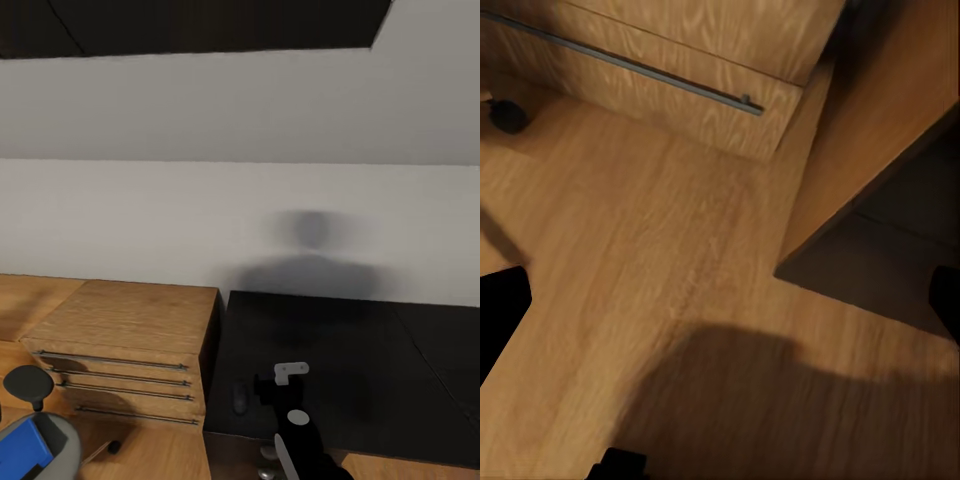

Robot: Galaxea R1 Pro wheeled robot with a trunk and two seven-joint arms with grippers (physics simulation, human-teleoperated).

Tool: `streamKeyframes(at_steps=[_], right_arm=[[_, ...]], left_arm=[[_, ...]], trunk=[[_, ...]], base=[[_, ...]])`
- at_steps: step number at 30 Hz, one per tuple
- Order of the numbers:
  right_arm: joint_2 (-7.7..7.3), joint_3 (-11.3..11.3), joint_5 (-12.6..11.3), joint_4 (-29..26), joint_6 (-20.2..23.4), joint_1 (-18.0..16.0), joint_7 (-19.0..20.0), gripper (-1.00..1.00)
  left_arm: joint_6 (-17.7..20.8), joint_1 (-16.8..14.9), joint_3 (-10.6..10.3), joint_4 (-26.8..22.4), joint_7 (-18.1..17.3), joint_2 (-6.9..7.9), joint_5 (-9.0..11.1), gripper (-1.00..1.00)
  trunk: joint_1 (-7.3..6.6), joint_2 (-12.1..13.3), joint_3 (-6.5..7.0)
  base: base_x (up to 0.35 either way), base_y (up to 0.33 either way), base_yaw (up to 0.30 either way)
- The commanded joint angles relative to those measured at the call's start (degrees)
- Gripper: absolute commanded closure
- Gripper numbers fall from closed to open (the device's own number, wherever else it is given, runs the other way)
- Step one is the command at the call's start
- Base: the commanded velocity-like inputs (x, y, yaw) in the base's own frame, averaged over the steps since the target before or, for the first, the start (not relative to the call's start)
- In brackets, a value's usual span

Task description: In the bedroom, organize the workspace by keeping the computer under the desk, ensuring the monitor is on the desk, placing the keyboard on the desk next to the monitor, placing the mouse on the desk next to the keyboard, moving the folder from the swivel chair onto the desk next to the mouse, stacking the notebook on top of the folder with the pen on top of the notebook, and positioning the swivel chair next to the desk.

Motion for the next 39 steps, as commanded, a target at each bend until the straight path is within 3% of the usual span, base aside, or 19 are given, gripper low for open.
streamKeyframes(at_steps=[1,17,39], right_arm=[[0.00,0.1,-0.2,0.0,0.3,-0.1,-0.4,-1.00],[0.00,0.1,-0.2,0.0,0.2,-0.1,-0.3,-1.00],[0.00,0.7,-0.3,0.2,0.1,-0.1,-0.1,-1.00]], left_arm=[[-0.2,0.0,-0.1,0.0,0.1,0.00,0.2,-1.00],[-0.2,0.0,-0.1,0.0,0.0,0.05,0.2,-1.00],[-0.2,0.0,-0.1,0.0,0.0,0.05,0.2,-1.00]], trunk=[[0.00,0.0,-0.02],[0.00,0.0,0.16],[0.00,0.0,0.16]], base=[[-0.042,0.000,-0.235],[-0.266,0.030,-0.069],[-0.288,0.222,-0.001]])
